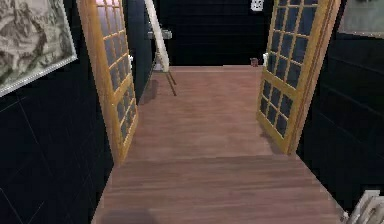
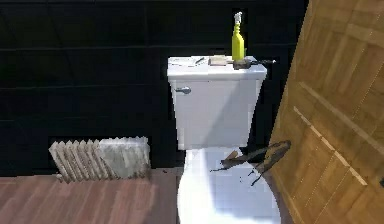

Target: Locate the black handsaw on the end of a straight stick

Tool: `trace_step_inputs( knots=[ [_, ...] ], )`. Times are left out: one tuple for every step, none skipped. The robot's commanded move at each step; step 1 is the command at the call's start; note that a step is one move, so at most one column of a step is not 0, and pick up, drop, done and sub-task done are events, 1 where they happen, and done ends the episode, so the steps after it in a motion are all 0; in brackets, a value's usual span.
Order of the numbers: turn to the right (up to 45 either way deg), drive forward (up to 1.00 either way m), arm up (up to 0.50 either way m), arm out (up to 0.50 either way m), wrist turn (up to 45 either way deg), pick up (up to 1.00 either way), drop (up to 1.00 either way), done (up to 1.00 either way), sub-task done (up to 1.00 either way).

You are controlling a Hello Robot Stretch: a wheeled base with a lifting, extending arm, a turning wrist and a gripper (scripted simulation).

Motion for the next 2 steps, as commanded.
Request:
trace_step_inputs(
  knots=[
    [0.0,1.0,0.0,0.0,0.0,0.0,0.0,0.0,0.0],
    [0.0,1.0,0.0,0.0,0.0,0.0,0.0,0.0,0.0]
  ],
)
